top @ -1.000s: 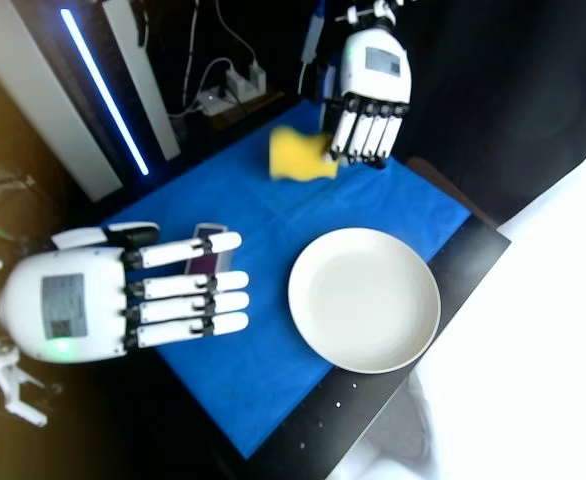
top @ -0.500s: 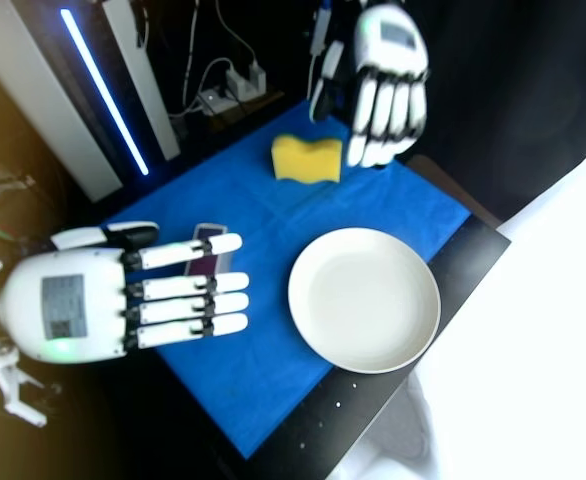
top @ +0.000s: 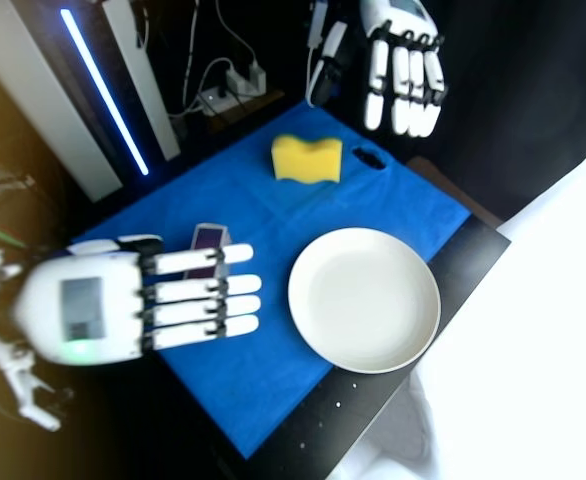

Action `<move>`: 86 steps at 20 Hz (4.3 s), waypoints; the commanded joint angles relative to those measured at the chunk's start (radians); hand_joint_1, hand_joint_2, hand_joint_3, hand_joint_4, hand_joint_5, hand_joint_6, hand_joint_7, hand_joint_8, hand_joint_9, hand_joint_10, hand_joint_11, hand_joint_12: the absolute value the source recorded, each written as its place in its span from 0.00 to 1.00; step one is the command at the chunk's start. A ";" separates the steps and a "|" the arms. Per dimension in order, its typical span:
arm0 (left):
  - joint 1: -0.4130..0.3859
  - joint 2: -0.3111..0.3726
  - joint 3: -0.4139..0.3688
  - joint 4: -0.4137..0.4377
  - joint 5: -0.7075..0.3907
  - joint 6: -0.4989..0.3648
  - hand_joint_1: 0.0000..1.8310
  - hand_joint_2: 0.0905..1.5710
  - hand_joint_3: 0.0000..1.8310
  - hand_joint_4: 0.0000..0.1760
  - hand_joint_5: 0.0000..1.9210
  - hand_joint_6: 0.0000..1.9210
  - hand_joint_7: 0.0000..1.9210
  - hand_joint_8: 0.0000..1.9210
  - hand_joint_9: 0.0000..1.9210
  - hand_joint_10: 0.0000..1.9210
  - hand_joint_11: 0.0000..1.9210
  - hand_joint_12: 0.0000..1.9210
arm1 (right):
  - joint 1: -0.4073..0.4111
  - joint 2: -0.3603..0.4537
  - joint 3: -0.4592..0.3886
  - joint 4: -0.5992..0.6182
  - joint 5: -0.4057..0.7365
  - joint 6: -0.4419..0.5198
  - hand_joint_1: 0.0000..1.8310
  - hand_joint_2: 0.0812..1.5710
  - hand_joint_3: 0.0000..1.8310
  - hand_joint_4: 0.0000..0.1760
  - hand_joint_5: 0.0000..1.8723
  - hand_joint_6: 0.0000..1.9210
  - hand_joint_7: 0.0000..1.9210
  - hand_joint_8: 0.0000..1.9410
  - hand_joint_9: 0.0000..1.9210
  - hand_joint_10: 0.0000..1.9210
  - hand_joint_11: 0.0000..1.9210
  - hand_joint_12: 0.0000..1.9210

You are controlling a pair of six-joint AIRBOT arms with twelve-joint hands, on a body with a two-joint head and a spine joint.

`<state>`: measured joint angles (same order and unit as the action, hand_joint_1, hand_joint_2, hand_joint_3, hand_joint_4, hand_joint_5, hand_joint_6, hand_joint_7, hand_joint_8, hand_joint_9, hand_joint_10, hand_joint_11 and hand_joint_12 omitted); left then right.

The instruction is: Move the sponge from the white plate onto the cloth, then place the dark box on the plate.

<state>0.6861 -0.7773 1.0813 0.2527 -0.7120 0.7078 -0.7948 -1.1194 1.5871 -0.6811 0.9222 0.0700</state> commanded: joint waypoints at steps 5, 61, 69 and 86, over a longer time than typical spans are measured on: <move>0.012 -0.010 0.001 -0.060 -0.120 -0.003 0.47 0.50 0.00 0.63 0.07 0.00 0.04 0.00 0.04 0.00 0.00 0.26 | 0.046 -0.032 0.017 -0.020 0.009 0.006 0.38 0.56 0.00 1.00 0.13 0.01 0.05 0.01 0.02 0.00 0.03 0.03; 0.066 -0.105 0.032 -0.123 -0.291 -0.027 0.45 0.52 0.00 0.24 0.13 0.00 0.08 0.00 0.06 0.00 0.00 0.28 | 0.359 -0.522 0.492 -0.103 -0.220 0.104 0.48 0.53 0.00 1.00 0.00 0.00 0.00 0.00 0.04 0.00 0.00 0.33; 0.200 -0.040 -0.032 -0.251 -0.482 -0.026 0.46 0.48 0.00 0.14 0.09 0.00 0.01 0.00 0.00 0.00 0.00 0.00 | 0.296 -0.216 0.258 0.174 0.142 0.066 0.48 0.51 0.00 1.00 0.00 0.00 0.00 0.00 0.00 0.00 0.00 0.00; 0.557 -0.091 -0.150 -0.578 -0.908 -0.021 0.20 0.54 0.02 1.00 0.00 0.00 0.00 0.00 0.00 0.00 0.00 0.00 | -0.504 0.008 -0.299 0.938 0.839 -0.124 0.44 0.47 0.00 1.00 0.00 0.00 0.02 0.00 0.00 0.00 0.00 0.00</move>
<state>1.2480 -0.8688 0.9318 -0.3237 -1.4899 0.6952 -1.3094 -1.1152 1.2850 0.2623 1.6154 -0.0635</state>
